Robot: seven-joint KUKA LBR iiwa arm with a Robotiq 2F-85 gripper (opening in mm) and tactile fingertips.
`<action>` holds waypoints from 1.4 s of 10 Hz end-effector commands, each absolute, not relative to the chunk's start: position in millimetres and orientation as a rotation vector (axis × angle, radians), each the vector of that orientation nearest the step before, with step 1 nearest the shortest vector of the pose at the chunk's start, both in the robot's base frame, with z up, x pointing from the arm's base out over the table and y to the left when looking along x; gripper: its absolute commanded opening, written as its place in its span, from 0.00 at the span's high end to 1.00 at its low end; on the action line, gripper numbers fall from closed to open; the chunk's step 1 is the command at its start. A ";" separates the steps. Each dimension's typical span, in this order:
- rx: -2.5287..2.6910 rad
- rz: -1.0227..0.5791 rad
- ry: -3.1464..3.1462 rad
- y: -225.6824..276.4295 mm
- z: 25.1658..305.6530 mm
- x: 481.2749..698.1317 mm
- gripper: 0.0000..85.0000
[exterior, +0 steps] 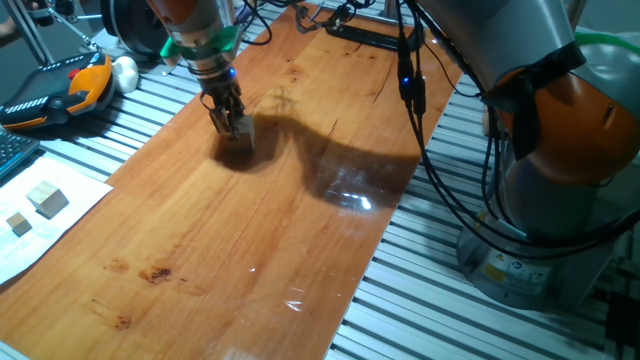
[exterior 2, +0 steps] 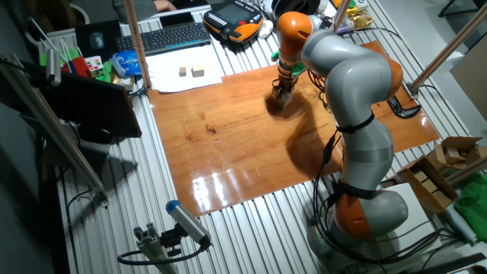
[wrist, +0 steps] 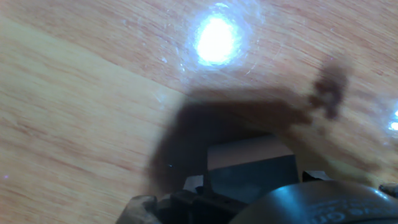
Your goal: Hold a small block with the gripper and sweep it from left to right on the table
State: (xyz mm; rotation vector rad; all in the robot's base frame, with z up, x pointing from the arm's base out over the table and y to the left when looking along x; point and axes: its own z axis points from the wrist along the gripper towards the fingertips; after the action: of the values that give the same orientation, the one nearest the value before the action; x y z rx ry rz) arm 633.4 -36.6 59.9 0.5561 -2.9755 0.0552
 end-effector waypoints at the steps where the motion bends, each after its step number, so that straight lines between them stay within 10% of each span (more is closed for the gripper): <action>1: 0.553 0.055 -2.976 -35.5 59.8 632.9 0.26; 14: 0.327 0.074 -2.984 -26.5 62.3 628.5 0.21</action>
State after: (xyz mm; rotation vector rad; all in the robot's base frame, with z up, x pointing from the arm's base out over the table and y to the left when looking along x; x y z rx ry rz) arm 628.5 -26.5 62.5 0.3176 -2.9841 0.0743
